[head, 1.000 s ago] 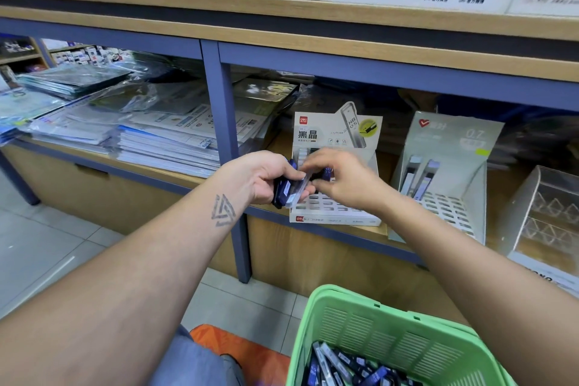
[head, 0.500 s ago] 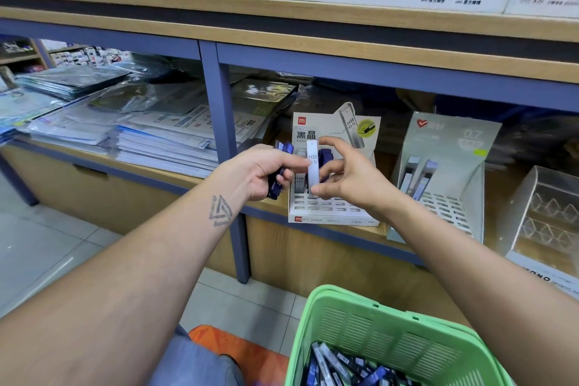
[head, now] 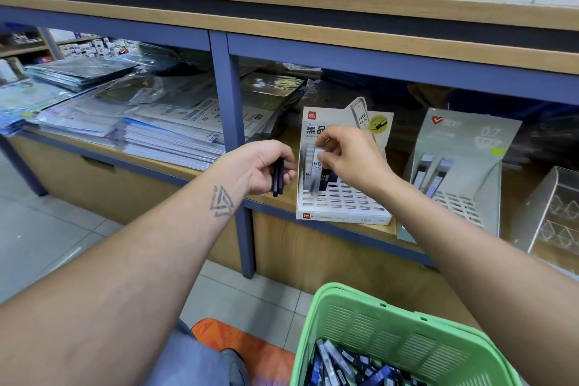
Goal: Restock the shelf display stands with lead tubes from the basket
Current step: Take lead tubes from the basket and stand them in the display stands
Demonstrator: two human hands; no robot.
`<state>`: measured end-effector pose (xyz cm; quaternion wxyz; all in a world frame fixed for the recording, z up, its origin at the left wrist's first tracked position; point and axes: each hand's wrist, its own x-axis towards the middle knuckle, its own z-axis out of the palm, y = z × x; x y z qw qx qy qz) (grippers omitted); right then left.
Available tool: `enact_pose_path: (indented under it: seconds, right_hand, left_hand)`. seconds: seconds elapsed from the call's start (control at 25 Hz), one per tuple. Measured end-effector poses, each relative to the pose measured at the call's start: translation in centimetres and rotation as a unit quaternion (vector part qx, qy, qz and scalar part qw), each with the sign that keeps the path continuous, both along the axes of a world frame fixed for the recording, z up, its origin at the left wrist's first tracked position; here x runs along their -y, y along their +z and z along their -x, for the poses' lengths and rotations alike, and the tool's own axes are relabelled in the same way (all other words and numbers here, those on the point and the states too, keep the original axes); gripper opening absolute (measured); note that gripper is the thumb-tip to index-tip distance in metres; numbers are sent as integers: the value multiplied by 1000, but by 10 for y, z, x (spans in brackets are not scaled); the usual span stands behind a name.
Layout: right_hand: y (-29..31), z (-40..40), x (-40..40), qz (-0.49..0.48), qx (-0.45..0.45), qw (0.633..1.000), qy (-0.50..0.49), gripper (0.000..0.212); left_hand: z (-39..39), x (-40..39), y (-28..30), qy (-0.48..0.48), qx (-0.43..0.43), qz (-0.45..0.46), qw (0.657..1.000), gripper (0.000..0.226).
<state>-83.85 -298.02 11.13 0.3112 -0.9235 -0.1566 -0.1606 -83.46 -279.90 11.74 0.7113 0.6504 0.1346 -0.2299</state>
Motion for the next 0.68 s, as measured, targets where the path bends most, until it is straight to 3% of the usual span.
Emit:
enact_pose_path:
  seconds: [0.2, 0.4, 0.56, 0.68]
  right_hand:
    - [-21, -2, -9, 39, 27, 999, 6, 13]
    - [-17, -4, -8, 56, -4, 998, 18, 9]
    - [-18, -4, -12, 174, 49, 983, -7, 14]
    - [-18, -3, -17, 212, 64, 975, -26, 17]
  left_hand:
    - [-3, -7, -3, 22, -13, -7, 1000, 14]
    - [-3, -7, -6, 15, -42, -13, 999, 12]
    - [-2, -7, -5, 18, -41, 2, 999, 11]
    - [0, -9, -4, 2, -36, 22, 999, 16]
